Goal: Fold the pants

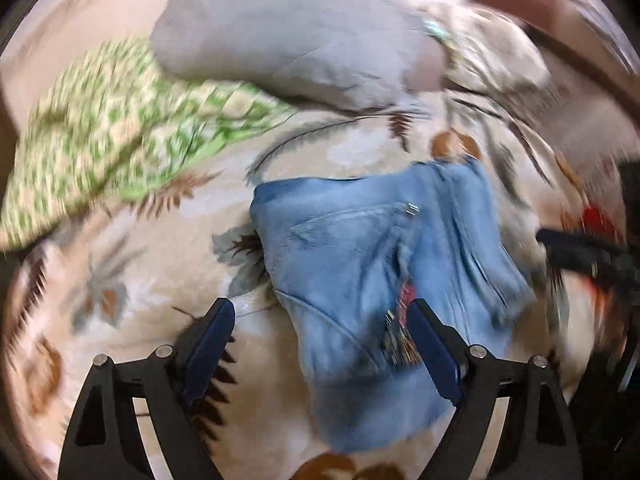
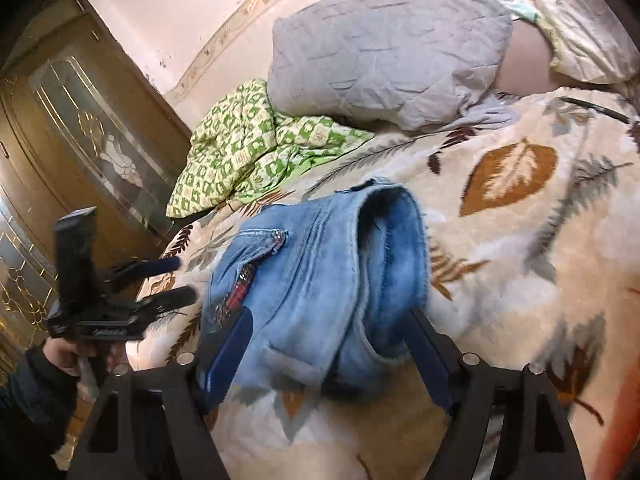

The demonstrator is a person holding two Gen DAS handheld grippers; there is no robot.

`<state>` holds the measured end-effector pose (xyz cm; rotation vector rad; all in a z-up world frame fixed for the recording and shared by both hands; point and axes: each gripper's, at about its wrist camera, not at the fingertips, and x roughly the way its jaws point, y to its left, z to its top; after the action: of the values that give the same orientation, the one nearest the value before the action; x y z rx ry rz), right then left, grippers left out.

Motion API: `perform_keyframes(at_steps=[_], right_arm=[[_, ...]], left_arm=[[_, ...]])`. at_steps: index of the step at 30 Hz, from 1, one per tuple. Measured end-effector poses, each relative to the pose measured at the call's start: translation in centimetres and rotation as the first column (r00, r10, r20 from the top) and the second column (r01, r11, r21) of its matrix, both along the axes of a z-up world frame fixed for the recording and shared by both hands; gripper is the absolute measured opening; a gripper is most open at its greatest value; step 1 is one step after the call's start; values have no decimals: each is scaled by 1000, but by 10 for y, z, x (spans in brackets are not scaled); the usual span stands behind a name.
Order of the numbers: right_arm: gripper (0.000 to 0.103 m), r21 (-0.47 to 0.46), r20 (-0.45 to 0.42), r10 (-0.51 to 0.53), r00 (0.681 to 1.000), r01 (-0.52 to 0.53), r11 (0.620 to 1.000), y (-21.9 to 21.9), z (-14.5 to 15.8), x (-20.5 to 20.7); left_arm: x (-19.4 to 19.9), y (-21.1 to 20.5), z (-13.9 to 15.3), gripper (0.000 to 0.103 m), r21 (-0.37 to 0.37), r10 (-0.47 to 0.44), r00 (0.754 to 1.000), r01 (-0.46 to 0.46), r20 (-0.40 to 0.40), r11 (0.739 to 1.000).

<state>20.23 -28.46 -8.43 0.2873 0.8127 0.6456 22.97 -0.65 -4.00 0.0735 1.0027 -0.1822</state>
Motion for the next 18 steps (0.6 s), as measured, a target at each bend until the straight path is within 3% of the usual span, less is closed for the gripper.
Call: perform_keyframes(at_steps=[3,8,11,13,15,17,18], right_arm=[[80,-58,6,1,1000,0,998,17,-3,12],[73,-135,-7,-10,1000,9,991,33,-15,20],[60,-168,-16,-11,1000,8,986,36,-23,23],[40,-191,-36,-4,999,-3,982,38,-31,24],[36,-194,-51,13,999,-23,981,40,-38,25],[34,-219,-34,8,999,-16,976,40,-39,23],[33,-227,-30,6,1000,-12,974,40,-39,23]], left_arm=[[10,6,-20,88,-72,67,997,-70,-46,995],[14,8,-41,88,-106,81,994,-88,-75,990],[16,11,-43,88,-128,81,993,-92,-84,988],[18,14,-45,89,-136,81,992,-93,-93,986],[20,15,-48,89,-140,80,991,-95,-105,986],[19,13,-49,83,-135,67,993,-80,-99,988],[19,11,-50,69,-150,39,994,-54,-102,987]])
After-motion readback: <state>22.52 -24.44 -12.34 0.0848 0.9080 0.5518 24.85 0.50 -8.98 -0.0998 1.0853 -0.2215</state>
